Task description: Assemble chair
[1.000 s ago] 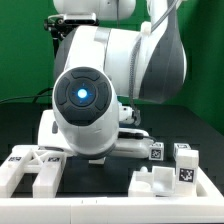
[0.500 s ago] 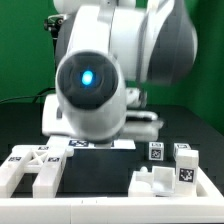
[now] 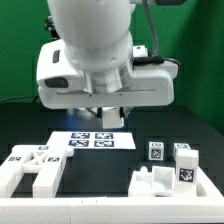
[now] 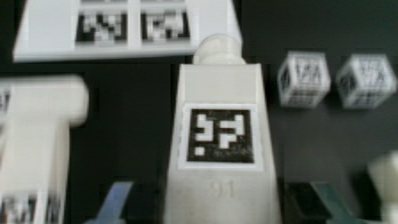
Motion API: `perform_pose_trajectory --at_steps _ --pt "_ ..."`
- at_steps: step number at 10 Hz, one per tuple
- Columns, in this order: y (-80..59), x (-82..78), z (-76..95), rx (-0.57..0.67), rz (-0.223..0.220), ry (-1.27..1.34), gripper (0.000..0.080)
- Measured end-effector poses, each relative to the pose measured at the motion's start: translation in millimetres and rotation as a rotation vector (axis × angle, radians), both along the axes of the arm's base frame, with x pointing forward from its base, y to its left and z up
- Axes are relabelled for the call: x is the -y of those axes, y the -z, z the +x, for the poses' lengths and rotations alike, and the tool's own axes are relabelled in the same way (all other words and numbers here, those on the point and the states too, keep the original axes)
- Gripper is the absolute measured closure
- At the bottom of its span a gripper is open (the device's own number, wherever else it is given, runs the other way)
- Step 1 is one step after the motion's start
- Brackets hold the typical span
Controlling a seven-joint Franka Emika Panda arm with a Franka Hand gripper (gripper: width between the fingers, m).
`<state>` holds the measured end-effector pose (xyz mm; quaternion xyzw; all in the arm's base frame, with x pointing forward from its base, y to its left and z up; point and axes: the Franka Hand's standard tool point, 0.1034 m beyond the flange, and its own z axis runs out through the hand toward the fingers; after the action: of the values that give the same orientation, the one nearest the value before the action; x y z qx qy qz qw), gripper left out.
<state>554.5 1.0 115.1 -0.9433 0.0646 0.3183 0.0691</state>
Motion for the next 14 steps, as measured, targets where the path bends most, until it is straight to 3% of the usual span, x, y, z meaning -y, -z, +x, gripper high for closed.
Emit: perform_pose_trajectory --at_steps 1,2,4,5,8,9,12,14 --pt "-4.6 -3.3 -4.5 0.048 0.000 0.010 0.0514" --pt "-4.8 -12.6 14.1 0.171 0.001 0.021 0.0514" --pt "-21.5 -30.1 49.9 0.410 0.012 0.063 0.0514" --pt "-22.2 -32.8 55.4 0.527 -0.005 0.084 0.0512" --pt "-20.9 -29.2 54.8 0.708 -0.060 0.105 0.0512" --pt "-21.5 -26.4 61.0 0.803 -0.089 0.109 0.0512" --pt "-7.3 -27.4 55.3 1.087 -0.202 0.019 0.0512" --pt "-14.3 -27.4 61.6 1.270 -0.256 -0.015 0.0512"
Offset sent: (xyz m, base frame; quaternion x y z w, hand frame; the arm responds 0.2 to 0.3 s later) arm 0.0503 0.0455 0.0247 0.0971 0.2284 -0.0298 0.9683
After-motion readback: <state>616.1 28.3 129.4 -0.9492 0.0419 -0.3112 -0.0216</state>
